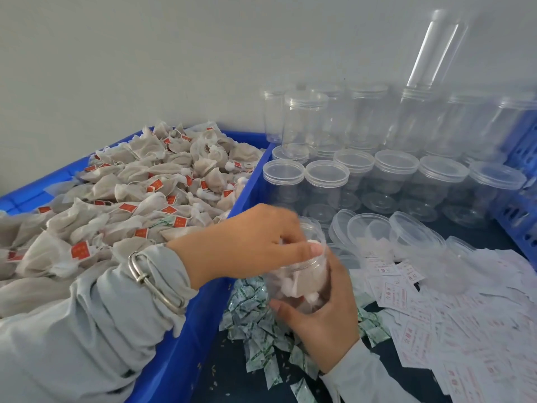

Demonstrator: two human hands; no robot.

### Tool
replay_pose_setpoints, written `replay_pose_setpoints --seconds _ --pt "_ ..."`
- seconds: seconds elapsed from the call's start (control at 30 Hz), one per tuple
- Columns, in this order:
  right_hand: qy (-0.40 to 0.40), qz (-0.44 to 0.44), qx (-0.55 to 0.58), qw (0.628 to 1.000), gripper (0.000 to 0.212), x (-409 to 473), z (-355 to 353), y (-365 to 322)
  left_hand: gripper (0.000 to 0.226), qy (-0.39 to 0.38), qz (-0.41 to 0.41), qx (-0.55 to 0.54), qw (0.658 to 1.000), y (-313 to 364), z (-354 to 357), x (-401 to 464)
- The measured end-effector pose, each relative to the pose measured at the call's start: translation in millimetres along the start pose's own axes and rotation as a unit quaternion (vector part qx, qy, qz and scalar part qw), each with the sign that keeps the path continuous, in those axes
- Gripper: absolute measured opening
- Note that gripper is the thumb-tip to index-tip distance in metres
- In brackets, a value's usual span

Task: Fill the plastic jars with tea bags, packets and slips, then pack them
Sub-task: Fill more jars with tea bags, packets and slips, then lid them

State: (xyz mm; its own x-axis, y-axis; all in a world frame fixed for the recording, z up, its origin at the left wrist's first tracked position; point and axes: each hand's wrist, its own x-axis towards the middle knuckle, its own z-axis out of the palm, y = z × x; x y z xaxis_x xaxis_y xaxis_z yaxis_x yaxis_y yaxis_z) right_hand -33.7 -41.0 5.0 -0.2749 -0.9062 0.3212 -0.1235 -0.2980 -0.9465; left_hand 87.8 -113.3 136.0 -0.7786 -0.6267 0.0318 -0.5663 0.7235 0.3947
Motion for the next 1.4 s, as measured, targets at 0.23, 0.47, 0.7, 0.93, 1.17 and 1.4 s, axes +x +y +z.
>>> replay_pose_setpoints --seconds 0.23,0.47,0.7,0.93,1.17,1.4 --pt "0.033 -0.03 0.079 0.996 0.087 1.4 -6.0 -7.5 0.103 0.05 -0.026 -0.173 0.983 -6.3 6.1 1.7" --pt "0.02 -0.046 0.026 0.998 0.092 11.0 -15.1 -11.0 0.114 0.067 -0.057 -0.299 0.95 -5.1 18.5 11.6" --pt "0.045 -0.036 -0.046 0.997 0.051 15.4 -22.9 -6.7 0.084 0.261 -0.1 -0.369 0.886 -12.6 10.5 14.0" --pt "-0.18 -0.066 -0.366 0.911 0.035 9.5 -11.2 8.8 0.091 0.352 -0.151 -0.362 0.85 -19.0 6.4 15.3" --pt "-0.232 -0.009 -0.436 0.869 0.039 12.6 -10.7 11.6 0.098 0.31 -0.141 -0.341 0.876 -17.9 9.5 15.9" --pt "-0.214 -0.029 -0.418 0.882 0.028 11.7 -10.6 14.2 0.091 0.285 -0.121 -0.319 0.896 -20.3 10.7 15.7"
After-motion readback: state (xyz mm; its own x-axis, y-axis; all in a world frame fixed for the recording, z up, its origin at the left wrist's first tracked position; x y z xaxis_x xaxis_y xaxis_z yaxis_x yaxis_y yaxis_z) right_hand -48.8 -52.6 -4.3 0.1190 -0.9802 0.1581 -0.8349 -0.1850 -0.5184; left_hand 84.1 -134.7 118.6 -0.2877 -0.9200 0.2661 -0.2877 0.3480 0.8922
